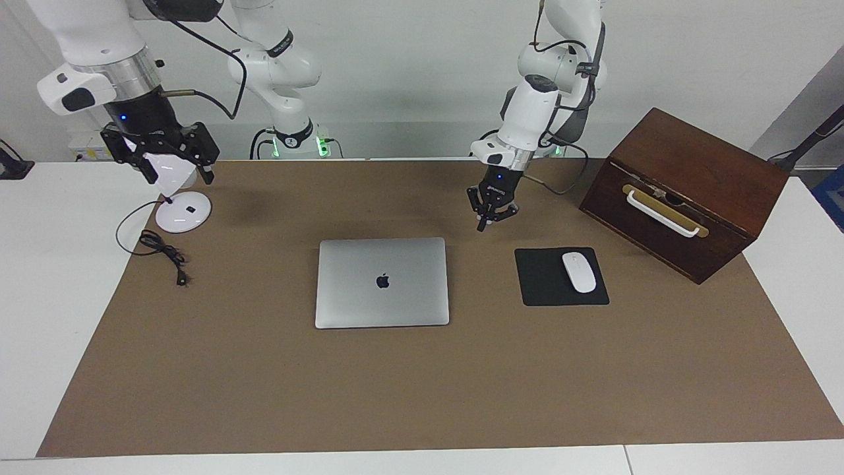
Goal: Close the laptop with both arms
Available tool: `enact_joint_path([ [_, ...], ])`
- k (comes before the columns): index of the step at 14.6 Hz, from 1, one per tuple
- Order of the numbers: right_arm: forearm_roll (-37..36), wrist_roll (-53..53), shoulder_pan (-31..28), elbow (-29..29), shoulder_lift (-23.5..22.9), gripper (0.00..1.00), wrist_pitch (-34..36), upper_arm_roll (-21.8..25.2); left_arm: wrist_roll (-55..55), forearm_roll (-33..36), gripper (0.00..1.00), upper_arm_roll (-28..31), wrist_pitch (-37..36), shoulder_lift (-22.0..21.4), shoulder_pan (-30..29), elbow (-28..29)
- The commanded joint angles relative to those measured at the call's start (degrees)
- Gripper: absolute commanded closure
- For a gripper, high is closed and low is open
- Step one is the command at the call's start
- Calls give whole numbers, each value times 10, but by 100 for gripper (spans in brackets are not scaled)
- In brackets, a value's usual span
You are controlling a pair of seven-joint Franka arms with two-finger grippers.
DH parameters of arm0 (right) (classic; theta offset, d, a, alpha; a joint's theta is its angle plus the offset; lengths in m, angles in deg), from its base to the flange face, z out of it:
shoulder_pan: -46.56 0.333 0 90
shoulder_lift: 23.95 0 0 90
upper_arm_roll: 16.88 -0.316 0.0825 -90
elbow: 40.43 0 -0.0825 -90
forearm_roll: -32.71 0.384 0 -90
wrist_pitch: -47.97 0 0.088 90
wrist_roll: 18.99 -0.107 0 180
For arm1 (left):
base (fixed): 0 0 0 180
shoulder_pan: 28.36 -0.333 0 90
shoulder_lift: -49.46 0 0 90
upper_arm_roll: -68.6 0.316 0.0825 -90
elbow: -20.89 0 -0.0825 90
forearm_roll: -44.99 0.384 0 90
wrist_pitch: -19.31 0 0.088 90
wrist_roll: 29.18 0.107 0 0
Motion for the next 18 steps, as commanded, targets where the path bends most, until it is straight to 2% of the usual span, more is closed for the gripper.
enact_joint_path([
  [1,-10,-11,-5,-120,74,0,-65,-7,17,-6,100,-1,-133,-37,-42,-55],
  [3,-10,-11,-6,-112,69,0,-71,-7,18,-3,100,-1,-230,-41,-70,-113],
  [5,-10,-11,-8,-107,68,0,-66,-5,30,-1,100,-1,-292,-46,-96,-152],
  [12,-4,-16,-22,-109,69,0,-64,-5,55,15,100,1,-365,-77,-166,-176],
  [15,-3,-16,-26,-119,73,0,-48,-5,57,51,100,-2,-434,-68,-201,-237],
  [18,-2,-28,-26,-128,75,0,-45,-6,70,75,100,-1,-465,-62,-226,-267],
])
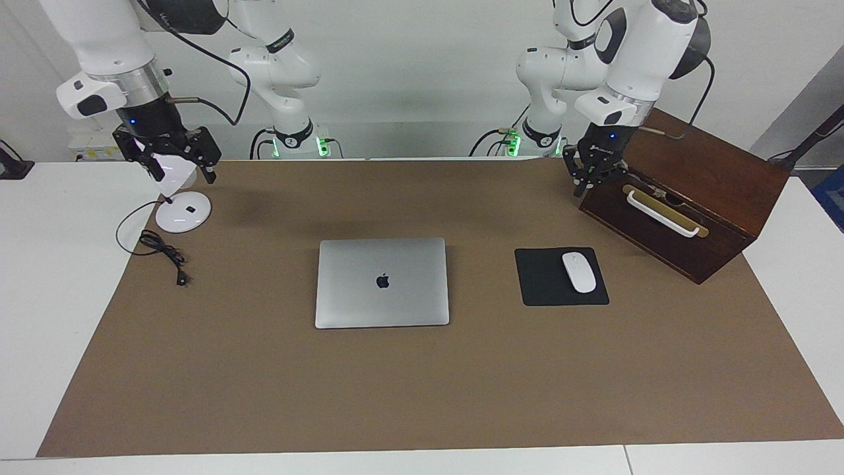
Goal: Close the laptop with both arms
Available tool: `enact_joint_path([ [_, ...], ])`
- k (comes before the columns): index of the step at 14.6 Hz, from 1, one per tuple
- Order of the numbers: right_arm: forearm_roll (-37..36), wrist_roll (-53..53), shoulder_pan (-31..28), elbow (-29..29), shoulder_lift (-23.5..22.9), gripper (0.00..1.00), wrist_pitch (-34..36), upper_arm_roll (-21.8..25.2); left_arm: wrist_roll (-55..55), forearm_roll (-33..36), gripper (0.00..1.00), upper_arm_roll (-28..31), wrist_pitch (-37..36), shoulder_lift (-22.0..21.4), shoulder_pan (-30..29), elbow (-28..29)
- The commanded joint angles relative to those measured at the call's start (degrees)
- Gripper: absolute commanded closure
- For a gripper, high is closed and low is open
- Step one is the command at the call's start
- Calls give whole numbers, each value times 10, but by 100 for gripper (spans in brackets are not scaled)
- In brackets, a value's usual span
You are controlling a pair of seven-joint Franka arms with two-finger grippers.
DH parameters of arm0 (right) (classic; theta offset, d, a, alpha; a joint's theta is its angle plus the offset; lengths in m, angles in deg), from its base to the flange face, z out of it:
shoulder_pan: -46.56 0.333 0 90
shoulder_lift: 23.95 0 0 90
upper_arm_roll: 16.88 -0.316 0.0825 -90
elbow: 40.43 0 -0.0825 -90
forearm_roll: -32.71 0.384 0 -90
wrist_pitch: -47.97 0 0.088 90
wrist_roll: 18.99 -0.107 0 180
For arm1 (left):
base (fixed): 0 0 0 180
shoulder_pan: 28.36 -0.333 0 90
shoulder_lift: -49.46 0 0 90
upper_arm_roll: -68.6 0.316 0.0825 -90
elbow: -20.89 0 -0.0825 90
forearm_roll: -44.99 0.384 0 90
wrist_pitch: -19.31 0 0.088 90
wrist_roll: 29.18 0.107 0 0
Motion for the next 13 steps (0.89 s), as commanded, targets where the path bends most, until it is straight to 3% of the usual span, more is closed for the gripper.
enact_joint_path([
  [1,-2,-17,-9,-22,17,0,2,-8,27,29,100,-4,-38,7,-25,-33],
  [5,-2,-13,-7,-21,18,0,18,-8,25,42,100,-4,-71,11,-60,-70],
  [6,-2,-13,-5,-21,18,0,23,-8,22,43,72,-4,-73,11,-68,-72],
  [8,-2,-12,-4,-20,18,0,36,-8,22,43,0,-4,-78,10,-90,-80],
  [13,-7,23,-6,-17,18,0,53,-8,14,42,0,-4,-86,12,-115,-97],
])
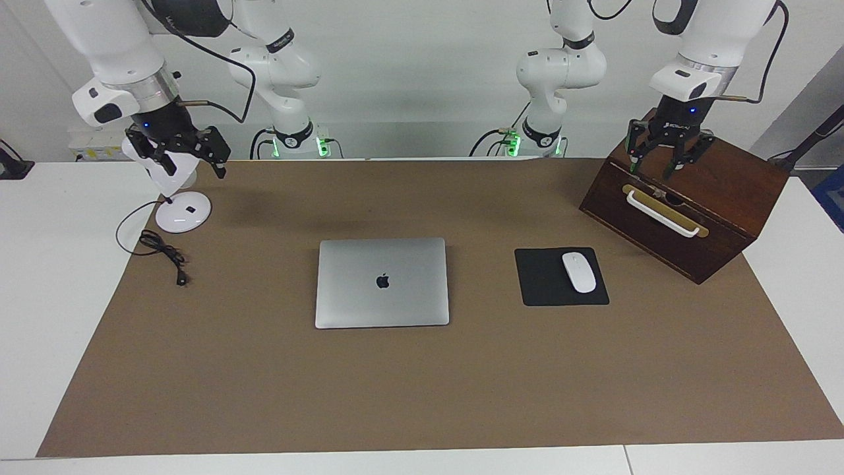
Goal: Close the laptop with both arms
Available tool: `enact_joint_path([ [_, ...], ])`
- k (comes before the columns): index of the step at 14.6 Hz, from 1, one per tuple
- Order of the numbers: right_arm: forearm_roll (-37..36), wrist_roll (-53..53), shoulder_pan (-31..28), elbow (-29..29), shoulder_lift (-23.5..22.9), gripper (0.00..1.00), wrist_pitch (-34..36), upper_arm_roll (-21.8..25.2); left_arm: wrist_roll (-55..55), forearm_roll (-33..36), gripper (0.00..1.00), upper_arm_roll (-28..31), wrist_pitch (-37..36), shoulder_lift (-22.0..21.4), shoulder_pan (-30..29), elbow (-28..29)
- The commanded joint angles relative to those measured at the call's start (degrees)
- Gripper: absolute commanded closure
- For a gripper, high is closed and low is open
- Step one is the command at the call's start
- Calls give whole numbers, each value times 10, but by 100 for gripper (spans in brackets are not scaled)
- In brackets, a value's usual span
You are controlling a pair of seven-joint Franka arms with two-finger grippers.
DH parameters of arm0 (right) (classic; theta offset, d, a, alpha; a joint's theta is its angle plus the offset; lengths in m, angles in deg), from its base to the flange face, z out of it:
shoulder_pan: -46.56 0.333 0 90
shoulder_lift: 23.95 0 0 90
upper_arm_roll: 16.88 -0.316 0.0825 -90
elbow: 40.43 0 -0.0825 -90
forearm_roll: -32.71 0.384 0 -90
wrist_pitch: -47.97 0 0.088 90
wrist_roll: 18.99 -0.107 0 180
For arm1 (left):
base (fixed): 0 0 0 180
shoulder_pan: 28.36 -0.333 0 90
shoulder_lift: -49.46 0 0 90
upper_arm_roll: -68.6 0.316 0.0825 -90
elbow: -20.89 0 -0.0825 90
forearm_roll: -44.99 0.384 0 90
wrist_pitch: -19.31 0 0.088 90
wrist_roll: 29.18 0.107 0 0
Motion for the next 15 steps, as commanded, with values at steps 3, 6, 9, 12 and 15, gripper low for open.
enact_joint_path([
  [3,-7,24,-7,-10,12,0,4,-3,-53,8,0,-6,-33,30,-20,-60],
  [6,-8,26,-7,-10,12,0,3,-3,-78,5,0,-5,-49,55,-24,-105],
  [9,-10,37,-7,-10,12,0,3,-3,-110,3,0,-6,-57,72,-30,-136],
  [12,-10,37,-7,-10,12,0,3,-3,-124,2,0,-5,-84,99,-31,-175],
  [15,-11,39,-7,-11,12,0,5,-3,-124,4,0,-5,-93,116,-31,-190],
])
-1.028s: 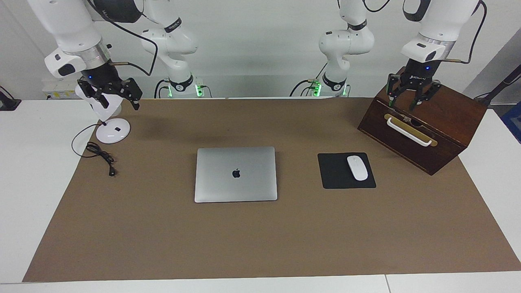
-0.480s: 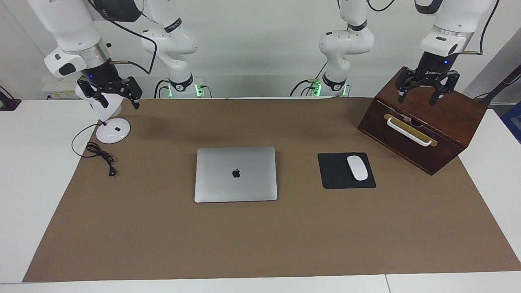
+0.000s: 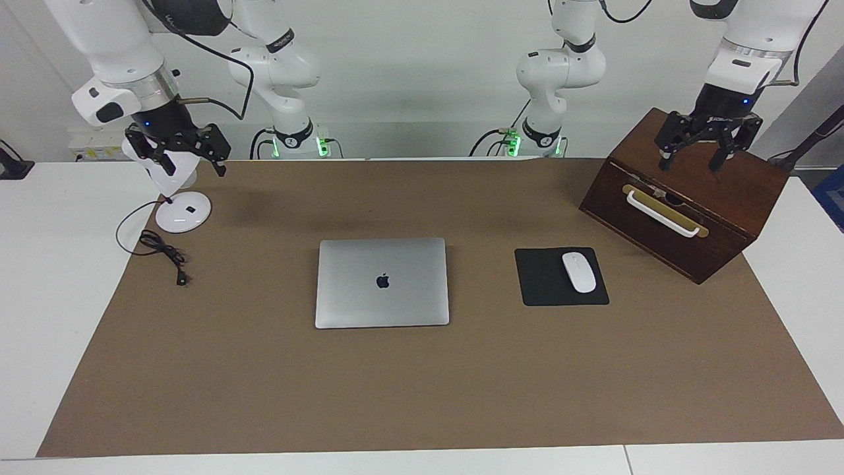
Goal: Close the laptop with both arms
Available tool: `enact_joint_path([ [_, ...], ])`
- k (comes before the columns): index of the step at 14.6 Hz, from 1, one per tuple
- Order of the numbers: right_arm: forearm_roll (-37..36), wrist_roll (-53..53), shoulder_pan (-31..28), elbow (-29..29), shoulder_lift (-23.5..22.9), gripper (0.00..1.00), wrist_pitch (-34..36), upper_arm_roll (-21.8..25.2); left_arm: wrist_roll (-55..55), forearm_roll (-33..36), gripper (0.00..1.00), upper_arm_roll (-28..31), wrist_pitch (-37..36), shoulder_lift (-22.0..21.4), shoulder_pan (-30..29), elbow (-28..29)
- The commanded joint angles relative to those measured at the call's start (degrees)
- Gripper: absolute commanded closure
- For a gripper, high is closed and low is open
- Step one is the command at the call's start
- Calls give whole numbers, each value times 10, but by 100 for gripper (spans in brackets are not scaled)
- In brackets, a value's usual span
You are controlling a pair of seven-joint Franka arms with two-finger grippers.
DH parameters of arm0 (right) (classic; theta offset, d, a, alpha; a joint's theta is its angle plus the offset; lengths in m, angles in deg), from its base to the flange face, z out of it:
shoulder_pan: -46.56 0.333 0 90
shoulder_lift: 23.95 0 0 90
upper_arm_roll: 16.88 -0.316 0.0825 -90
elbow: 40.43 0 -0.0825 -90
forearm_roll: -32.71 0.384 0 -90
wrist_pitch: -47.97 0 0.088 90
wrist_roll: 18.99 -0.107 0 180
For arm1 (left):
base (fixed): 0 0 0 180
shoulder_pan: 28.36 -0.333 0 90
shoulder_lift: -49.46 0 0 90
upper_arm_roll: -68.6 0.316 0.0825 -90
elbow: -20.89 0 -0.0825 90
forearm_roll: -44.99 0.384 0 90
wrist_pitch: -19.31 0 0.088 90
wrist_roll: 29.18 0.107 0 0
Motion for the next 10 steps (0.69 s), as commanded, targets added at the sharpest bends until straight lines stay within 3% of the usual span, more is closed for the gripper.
enact_joint_path([
  [1,-13,18,-7,-11,12,0,5,-4,-7,4,0,-5,-26,31,-10,-33],
  [10,-21,41,-8,-13,12,0,13,-3,-8,13,0,-6,-41,33,-10,-32],
])
